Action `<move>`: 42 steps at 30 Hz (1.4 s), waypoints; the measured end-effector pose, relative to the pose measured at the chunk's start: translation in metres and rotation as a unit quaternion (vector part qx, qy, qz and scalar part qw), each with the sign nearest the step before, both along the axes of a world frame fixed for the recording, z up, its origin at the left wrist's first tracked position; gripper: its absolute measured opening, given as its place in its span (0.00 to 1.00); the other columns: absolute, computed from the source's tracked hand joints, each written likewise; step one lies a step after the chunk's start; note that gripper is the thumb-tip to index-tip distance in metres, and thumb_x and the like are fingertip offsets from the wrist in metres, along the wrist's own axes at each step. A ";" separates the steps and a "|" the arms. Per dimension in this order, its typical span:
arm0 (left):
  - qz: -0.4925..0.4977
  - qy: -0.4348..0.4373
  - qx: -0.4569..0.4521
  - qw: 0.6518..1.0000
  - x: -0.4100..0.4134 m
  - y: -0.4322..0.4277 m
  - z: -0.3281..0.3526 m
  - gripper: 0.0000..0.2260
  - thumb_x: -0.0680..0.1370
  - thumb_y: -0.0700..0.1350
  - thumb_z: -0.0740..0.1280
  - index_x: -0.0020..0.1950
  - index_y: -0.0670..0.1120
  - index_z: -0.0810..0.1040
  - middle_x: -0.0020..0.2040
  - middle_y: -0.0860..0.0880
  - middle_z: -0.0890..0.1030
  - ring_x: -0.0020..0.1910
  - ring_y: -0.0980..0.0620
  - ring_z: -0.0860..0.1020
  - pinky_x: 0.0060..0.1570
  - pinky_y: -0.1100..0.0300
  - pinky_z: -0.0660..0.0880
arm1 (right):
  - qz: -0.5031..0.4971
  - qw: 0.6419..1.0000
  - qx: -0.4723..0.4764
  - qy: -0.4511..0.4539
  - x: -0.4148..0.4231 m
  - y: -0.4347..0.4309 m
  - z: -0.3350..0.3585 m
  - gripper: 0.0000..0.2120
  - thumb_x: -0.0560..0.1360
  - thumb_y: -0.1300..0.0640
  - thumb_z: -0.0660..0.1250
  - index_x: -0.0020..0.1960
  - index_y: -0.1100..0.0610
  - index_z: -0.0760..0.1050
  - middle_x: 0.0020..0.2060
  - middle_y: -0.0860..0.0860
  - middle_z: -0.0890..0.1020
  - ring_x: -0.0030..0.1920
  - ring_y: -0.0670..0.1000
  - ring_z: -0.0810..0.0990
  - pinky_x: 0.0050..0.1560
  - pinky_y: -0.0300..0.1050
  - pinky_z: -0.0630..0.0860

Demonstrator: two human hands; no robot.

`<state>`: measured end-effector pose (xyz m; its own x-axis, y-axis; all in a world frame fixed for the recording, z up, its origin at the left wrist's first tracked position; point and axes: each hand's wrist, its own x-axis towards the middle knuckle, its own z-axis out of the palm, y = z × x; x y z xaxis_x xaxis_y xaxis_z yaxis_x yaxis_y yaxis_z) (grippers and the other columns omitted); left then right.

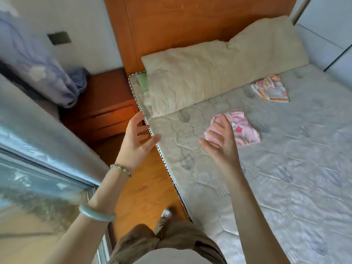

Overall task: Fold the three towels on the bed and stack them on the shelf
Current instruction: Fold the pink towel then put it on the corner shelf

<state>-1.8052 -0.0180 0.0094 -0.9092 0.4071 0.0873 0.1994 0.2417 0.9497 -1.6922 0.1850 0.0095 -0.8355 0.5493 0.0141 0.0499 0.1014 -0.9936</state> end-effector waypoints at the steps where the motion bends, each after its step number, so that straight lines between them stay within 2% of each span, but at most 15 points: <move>1: -0.013 -0.002 0.005 1.000 -0.016 0.014 0.002 0.34 0.71 0.52 0.73 0.72 0.53 0.59 0.69 0.55 0.66 0.63 0.57 0.73 0.60 0.56 0.74 | -0.009 1.000 0.000 -0.003 -0.010 0.012 0.001 0.40 0.70 0.63 0.74 0.75 0.52 0.57 0.70 0.52 0.68 0.65 0.50 0.74 0.50 0.30 0.74; 5: -0.074 -0.002 0.009 0.997 -0.070 0.076 0.005 0.34 0.70 0.52 0.72 0.72 0.54 0.60 0.69 0.53 0.67 0.63 0.55 0.74 0.59 0.54 0.75 | -0.071 0.997 -0.016 -0.008 -0.033 0.056 0.003 0.39 0.68 0.60 0.74 0.72 0.46 0.59 0.68 0.50 0.69 0.65 0.50 0.73 0.51 0.32 0.75; 7: -0.115 -0.002 -0.001 0.993 -0.090 0.106 0.003 0.35 0.69 0.52 0.72 0.72 0.52 0.59 0.70 0.52 0.67 0.62 0.55 0.74 0.59 0.55 0.75 | -0.113 0.993 -0.024 -0.014 -0.040 0.075 0.000 0.40 0.66 0.57 0.73 0.73 0.47 0.60 0.67 0.50 0.71 0.65 0.49 0.73 0.53 0.34 0.75; 11: -0.205 -0.006 -0.019 0.979 -0.133 0.166 -0.013 0.35 0.71 0.44 0.73 0.74 0.47 0.59 0.70 0.50 0.66 0.62 0.53 0.74 0.58 0.59 0.76 | -0.189 0.981 -0.023 -0.030 -0.059 0.106 -0.014 0.42 0.67 0.62 0.76 0.73 0.46 0.59 0.69 0.52 0.70 0.65 0.50 0.74 0.56 0.40 0.78; 14: -0.272 -0.026 -0.037 0.961 -0.169 0.211 -0.029 0.37 0.70 0.42 0.74 0.74 0.47 0.59 0.70 0.51 0.66 0.61 0.54 0.74 0.57 0.59 0.76 | -0.250 0.967 -0.044 -0.033 -0.079 0.122 -0.025 0.41 0.68 0.69 0.74 0.71 0.46 0.58 0.70 0.55 0.69 0.65 0.54 0.73 0.55 0.44 0.79; 17: -0.351 -0.049 -0.058 0.933 -0.204 0.256 -0.044 0.38 0.70 0.43 0.75 0.74 0.48 0.59 0.71 0.51 0.66 0.62 0.56 0.73 0.59 0.58 0.74 | -0.313 0.948 -0.026 -0.056 -0.102 0.135 -0.033 0.41 0.68 0.68 0.75 0.73 0.49 0.58 0.69 0.53 0.70 0.64 0.53 0.75 0.56 0.47 0.79; 20: -0.405 -0.071 -0.072 0.909 -0.233 0.291 -0.053 0.38 0.68 0.47 0.76 0.74 0.48 0.60 0.70 0.52 0.66 0.61 0.59 0.73 0.59 0.60 0.73 | -0.372 0.924 -0.058 -0.073 -0.125 0.142 -0.035 0.41 0.69 0.65 0.75 0.72 0.44 0.57 0.68 0.50 0.70 0.63 0.47 0.76 0.56 0.43 0.79; 23: -0.459 -0.084 -0.091 0.880 -0.265 0.325 -0.063 0.42 0.65 0.56 0.75 0.74 0.50 0.60 0.70 0.55 0.66 0.61 0.64 0.72 0.57 0.65 0.72 | -0.429 0.896 -0.069 -0.094 -0.148 0.156 -0.040 0.41 0.69 0.65 0.75 0.72 0.44 0.57 0.65 0.46 0.71 0.60 0.42 0.75 0.52 0.35 0.78; 25: -0.484 -0.087 -0.103 0.865 -0.284 0.341 -0.072 0.42 0.64 0.59 0.72 0.74 0.51 0.60 0.70 0.56 0.66 0.61 0.66 0.72 0.57 0.67 0.71 | -0.449 0.885 -0.072 -0.102 -0.160 0.165 -0.046 0.41 0.69 0.65 0.75 0.72 0.44 0.58 0.62 0.42 0.71 0.60 0.43 0.75 0.50 0.33 0.77; 27: -0.504 -0.082 -0.125 0.851 -0.301 0.357 -0.088 0.39 0.67 0.56 0.73 0.74 0.51 0.60 0.69 0.56 0.66 0.60 0.66 0.72 0.55 0.70 0.71 | -0.465 0.873 -0.083 -0.118 -0.172 0.175 -0.063 0.40 0.69 0.66 0.75 0.72 0.43 0.58 0.60 0.41 0.72 0.60 0.46 0.76 0.52 0.36 0.78; 30: -0.521 -0.048 -0.171 0.835 -0.325 0.383 -0.123 0.35 0.71 0.46 0.74 0.73 0.51 0.60 0.69 0.51 0.67 0.59 0.64 0.72 0.53 0.73 0.70 | -0.480 0.856 -0.105 -0.161 -0.189 0.187 -0.103 0.38 0.69 0.66 0.74 0.72 0.47 0.61 0.58 0.42 0.74 0.60 0.50 0.77 0.55 0.45 0.79; 32: -0.534 -0.026 -0.206 0.819 -0.335 0.398 -0.153 0.34 0.72 0.43 0.73 0.74 0.49 0.60 0.69 0.49 0.67 0.58 0.61 0.72 0.52 0.73 0.69 | -0.483 0.846 -0.127 -0.186 -0.195 0.194 -0.136 0.36 0.70 0.65 0.73 0.73 0.49 0.63 0.59 0.45 0.76 0.59 0.49 0.78 0.57 0.48 0.79; 37: -0.591 0.038 -0.253 0.765 -0.330 0.420 -0.244 0.31 0.72 0.42 0.73 0.71 0.44 0.65 0.63 0.49 0.71 0.59 0.54 0.73 0.56 0.64 0.70 | -0.462 0.842 -0.101 -0.260 -0.188 0.201 -0.231 0.31 0.72 0.63 0.72 0.72 0.51 0.66 0.62 0.48 0.77 0.57 0.46 0.78 0.57 0.46 0.78; 40: -0.632 0.134 -0.281 0.709 -0.313 0.424 -0.307 0.26 0.71 0.46 0.74 0.66 0.41 0.71 0.52 0.47 0.77 0.52 0.47 0.77 0.55 0.52 0.74 | -0.411 0.842 -0.079 -0.340 -0.180 0.203 -0.301 0.29 0.73 0.61 0.70 0.72 0.51 0.66 0.65 0.50 0.75 0.61 0.50 0.76 0.60 0.52 0.76; 42: -0.633 0.255 -0.328 0.653 -0.305 0.425 -0.348 0.26 0.67 0.52 0.77 0.59 0.40 0.75 0.46 0.44 0.79 0.45 0.43 0.78 0.45 0.48 0.76 | -0.344 0.850 -0.058 -0.394 -0.178 0.205 -0.342 0.29 0.74 0.59 0.69 0.73 0.52 0.64 0.68 0.51 0.72 0.68 0.52 0.70 0.67 0.52 0.70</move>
<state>-2.1104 0.4068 -0.3385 0.2710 0.9066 -0.3235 0.8839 -0.1012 0.4567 -1.8706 0.3900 -0.3329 -0.0397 0.8714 -0.4890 0.7123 -0.3185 -0.6254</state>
